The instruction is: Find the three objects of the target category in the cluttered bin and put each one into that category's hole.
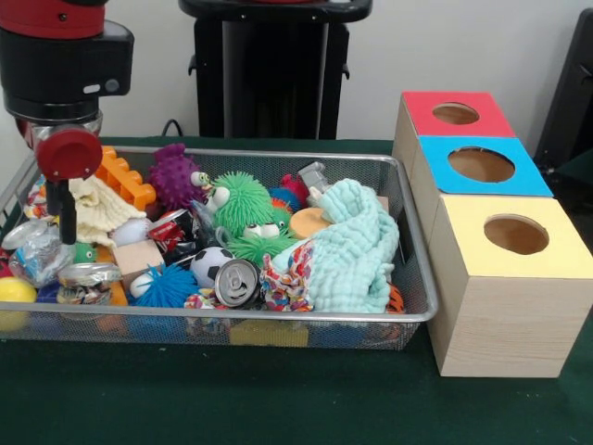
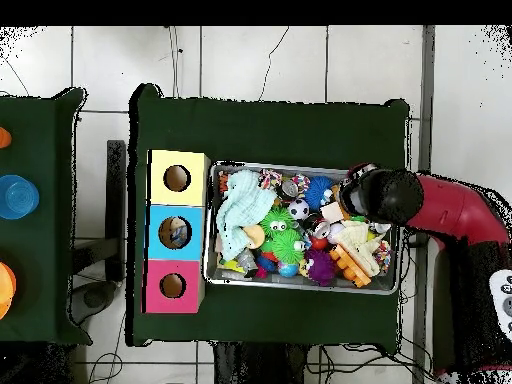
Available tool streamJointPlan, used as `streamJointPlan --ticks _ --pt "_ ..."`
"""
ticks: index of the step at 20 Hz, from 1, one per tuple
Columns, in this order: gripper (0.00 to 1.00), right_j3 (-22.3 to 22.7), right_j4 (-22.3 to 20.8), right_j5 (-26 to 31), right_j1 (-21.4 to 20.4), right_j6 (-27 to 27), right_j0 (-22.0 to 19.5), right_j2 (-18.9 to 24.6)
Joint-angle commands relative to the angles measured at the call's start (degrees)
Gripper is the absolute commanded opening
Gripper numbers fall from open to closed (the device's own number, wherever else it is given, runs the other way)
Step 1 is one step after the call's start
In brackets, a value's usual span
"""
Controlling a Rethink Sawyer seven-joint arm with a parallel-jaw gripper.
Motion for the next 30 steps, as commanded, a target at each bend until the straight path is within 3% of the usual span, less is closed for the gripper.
streamJointPlan --ticks 1,7,17,30 --pt "1.00 8.40 -2.06 -3.57 1.16 0.02 1.67 -1.74" --pt "1.00 9.49 -2.17 -6.17 1.60 0.95 2.21 -3.20" --pt "1.00 8.05 -2.40 -7.71 3.66 -2.39 0.31 -3.10" --pt "1.00 6.76 -1.77 -4.44 2.51 -6.51 -1.81 -1.60"
